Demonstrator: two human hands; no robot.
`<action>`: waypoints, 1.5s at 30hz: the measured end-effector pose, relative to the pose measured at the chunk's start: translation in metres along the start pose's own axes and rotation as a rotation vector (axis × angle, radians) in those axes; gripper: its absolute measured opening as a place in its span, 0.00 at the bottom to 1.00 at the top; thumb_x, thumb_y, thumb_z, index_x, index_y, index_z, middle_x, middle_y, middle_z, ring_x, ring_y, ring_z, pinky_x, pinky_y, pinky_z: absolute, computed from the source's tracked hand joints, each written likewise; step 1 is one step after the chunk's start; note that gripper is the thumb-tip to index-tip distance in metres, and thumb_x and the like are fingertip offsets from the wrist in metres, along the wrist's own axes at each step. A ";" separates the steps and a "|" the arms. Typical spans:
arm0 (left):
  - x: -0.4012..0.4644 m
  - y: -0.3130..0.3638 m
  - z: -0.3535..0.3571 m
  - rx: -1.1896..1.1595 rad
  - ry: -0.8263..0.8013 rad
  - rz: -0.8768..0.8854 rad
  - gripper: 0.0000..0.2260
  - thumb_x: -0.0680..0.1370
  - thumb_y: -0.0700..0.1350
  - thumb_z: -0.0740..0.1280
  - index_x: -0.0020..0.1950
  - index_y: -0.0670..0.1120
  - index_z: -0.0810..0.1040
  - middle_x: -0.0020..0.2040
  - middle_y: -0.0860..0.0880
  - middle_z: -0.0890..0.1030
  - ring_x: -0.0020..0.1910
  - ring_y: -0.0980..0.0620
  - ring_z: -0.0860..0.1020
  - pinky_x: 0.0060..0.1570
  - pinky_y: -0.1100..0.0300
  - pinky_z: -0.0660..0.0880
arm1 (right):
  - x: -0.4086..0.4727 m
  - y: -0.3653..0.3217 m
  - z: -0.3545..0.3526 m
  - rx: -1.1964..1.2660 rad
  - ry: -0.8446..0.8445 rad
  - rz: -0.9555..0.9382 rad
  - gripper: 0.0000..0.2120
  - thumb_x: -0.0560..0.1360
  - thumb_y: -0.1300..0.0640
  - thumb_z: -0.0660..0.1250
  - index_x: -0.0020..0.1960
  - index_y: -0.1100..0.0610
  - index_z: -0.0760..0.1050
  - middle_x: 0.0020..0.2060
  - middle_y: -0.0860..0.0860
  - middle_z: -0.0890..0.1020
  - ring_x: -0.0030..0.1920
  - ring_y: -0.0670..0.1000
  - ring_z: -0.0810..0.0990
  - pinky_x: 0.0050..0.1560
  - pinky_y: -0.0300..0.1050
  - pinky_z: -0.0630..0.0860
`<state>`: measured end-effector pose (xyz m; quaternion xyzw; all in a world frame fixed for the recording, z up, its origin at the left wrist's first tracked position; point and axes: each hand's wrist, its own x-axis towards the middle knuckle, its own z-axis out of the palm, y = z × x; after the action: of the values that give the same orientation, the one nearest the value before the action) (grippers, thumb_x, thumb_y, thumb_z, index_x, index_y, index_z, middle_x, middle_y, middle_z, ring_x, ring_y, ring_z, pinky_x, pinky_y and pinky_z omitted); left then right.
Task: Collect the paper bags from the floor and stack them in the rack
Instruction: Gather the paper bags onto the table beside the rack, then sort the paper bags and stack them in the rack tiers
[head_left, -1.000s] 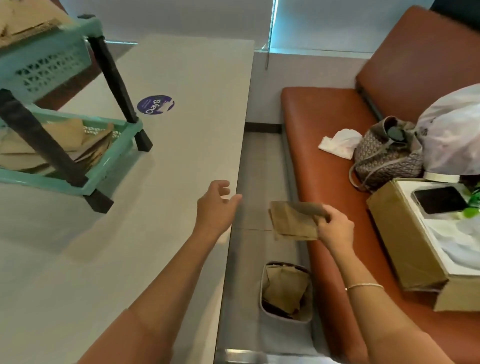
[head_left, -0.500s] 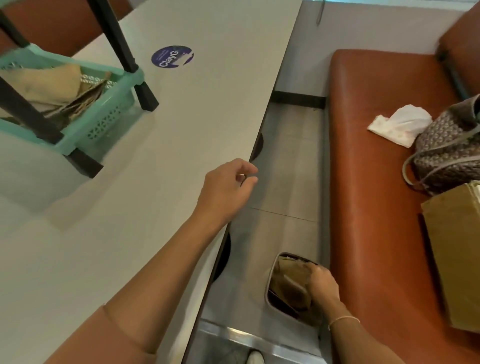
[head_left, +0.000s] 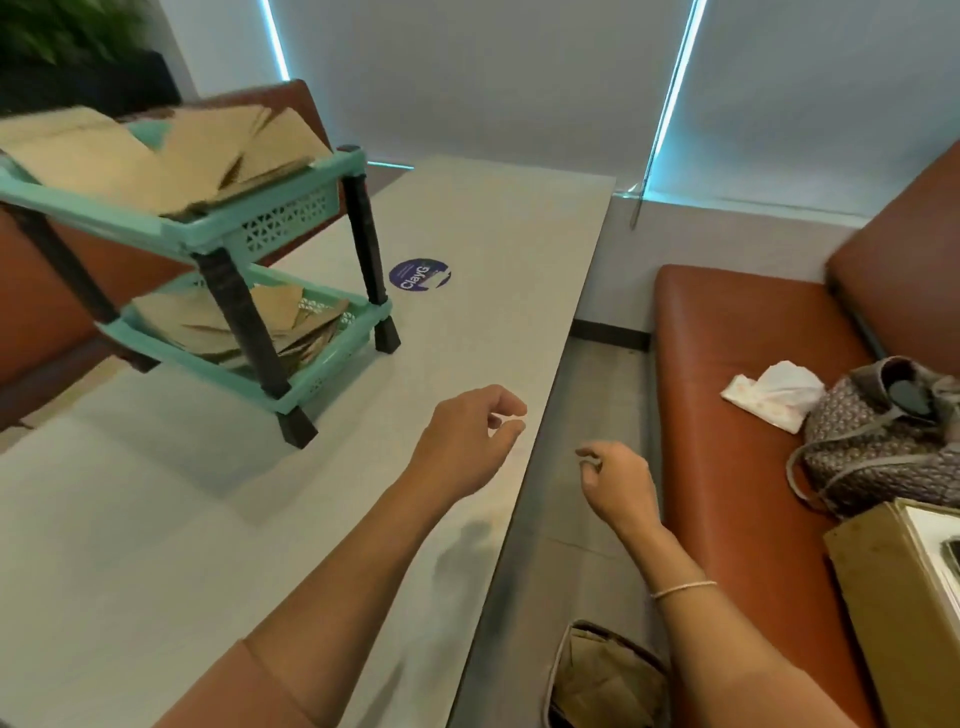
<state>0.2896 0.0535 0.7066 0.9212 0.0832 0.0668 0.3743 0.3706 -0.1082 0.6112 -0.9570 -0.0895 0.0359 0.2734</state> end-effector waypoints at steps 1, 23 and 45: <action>-0.001 0.002 -0.013 -0.001 0.015 0.014 0.07 0.79 0.47 0.64 0.55 0.50 0.78 0.54 0.55 0.79 0.52 0.57 0.77 0.50 0.66 0.69 | 0.001 -0.019 -0.012 0.029 0.034 -0.033 0.14 0.77 0.62 0.60 0.59 0.57 0.78 0.58 0.54 0.79 0.58 0.54 0.77 0.58 0.43 0.71; 0.029 -0.102 -0.335 -0.054 0.273 0.156 0.06 0.78 0.48 0.65 0.54 0.50 0.77 0.50 0.56 0.77 0.50 0.57 0.76 0.52 0.62 0.74 | -0.002 -0.393 -0.068 0.263 0.210 -0.034 0.26 0.75 0.47 0.66 0.69 0.56 0.66 0.60 0.57 0.77 0.58 0.56 0.76 0.57 0.47 0.73; 0.131 -0.191 -0.412 0.103 0.292 0.030 0.10 0.78 0.47 0.64 0.58 0.49 0.76 0.57 0.51 0.78 0.55 0.53 0.75 0.56 0.59 0.72 | 0.076 -0.514 -0.028 -0.147 0.017 -0.037 0.24 0.71 0.44 0.70 0.60 0.58 0.71 0.51 0.52 0.79 0.48 0.50 0.76 0.48 0.40 0.74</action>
<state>0.3212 0.4941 0.8736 0.9208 0.1261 0.2013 0.3094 0.3710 0.3207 0.9051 -0.9730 -0.1072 0.0160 0.2036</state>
